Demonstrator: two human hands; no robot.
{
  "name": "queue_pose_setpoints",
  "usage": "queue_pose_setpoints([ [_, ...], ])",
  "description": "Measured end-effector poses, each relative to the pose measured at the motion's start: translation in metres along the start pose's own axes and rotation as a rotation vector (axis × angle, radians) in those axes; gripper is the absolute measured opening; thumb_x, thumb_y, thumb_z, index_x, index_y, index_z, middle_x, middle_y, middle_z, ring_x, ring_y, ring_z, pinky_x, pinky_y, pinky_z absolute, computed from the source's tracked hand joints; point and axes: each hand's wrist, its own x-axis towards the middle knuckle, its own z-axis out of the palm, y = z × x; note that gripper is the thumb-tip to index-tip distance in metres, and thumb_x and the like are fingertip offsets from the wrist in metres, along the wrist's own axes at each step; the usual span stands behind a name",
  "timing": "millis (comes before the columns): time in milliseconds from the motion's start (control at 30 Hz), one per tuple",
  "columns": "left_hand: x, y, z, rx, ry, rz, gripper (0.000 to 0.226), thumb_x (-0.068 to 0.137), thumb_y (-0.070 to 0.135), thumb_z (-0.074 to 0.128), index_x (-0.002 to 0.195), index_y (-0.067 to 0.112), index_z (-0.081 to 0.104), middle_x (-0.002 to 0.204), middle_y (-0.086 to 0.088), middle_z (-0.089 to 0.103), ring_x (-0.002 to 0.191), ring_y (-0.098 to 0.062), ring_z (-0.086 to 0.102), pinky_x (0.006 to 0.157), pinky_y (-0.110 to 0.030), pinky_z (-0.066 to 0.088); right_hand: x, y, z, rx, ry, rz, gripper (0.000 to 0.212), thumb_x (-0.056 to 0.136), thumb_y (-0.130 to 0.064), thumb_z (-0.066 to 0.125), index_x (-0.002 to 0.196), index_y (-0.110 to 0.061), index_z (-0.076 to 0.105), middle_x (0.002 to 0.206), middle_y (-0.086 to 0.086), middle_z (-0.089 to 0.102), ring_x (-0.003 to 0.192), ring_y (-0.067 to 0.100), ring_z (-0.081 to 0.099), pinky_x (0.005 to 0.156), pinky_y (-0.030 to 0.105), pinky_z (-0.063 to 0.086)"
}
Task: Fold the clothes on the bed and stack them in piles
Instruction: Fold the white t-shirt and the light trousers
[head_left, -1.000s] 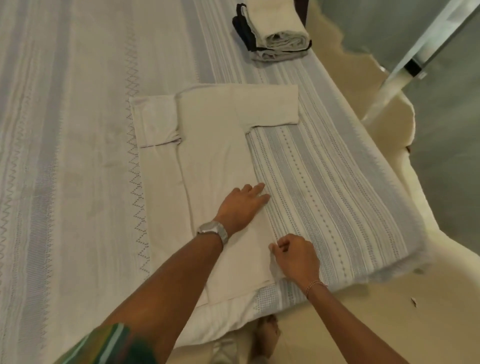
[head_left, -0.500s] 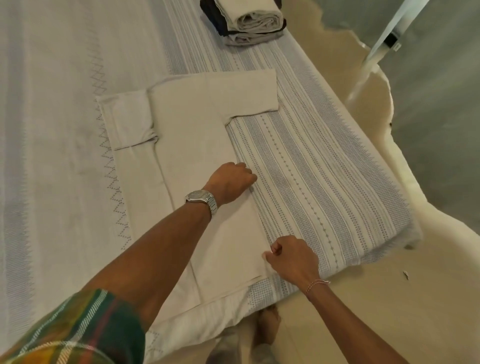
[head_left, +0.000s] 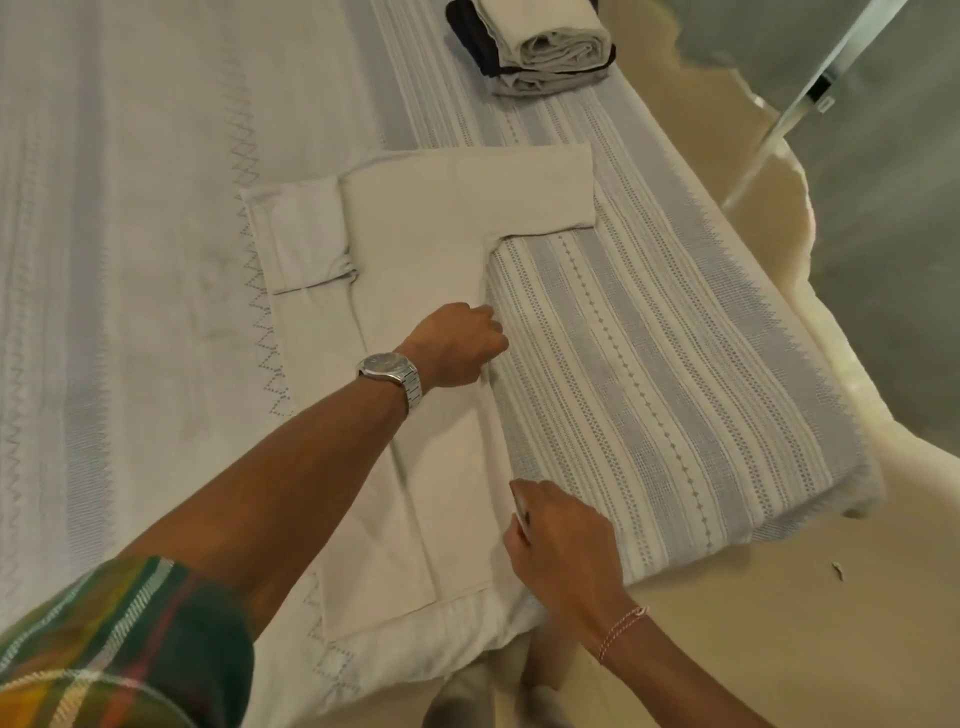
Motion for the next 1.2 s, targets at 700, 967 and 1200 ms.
queue_pose_setpoints([
  [700,-0.088,-0.033,0.073,0.104,-0.018,-0.041,0.021,0.095,0.011,0.054,0.112,0.020,0.060,0.109,0.002,0.060,0.106,-0.020,0.054,0.083,-0.033,0.042,0.009,-0.069,0.070,-0.284,-0.273,-0.320,0.072,0.046,-0.030,0.094,0.113,-0.010,0.077,0.066,-0.004,0.064,0.047,0.011,0.057,0.045,0.025,0.047],
  [967,-0.098,-0.018,0.075,-0.244,-0.016,-0.115,0.022,0.086,0.032,0.055,0.092,0.014,0.067,0.094,0.000,0.063,0.093,-0.022,0.054,0.077,-0.035,0.044,0.029,-0.062,0.041,0.076,-0.459,-0.080,0.051,0.089,-0.074,0.049,0.106,-0.031,0.070,0.094,-0.012,0.065,0.086,0.009,0.061,0.075,0.029,0.048],
  [1200,-0.107,0.016,0.082,-0.471,-0.015,-0.230,0.021,0.088,0.030,0.057,0.088,0.010,0.066,0.090,-0.003,0.065,0.084,-0.025,0.058,0.069,-0.034,0.046,0.032,-0.017,0.037,0.182,-0.372,0.370,0.046,0.077,-0.063,0.077,0.096,-0.027,0.057,0.085,-0.012,0.065,0.077,0.008,0.063,0.075,0.035,0.056],
])
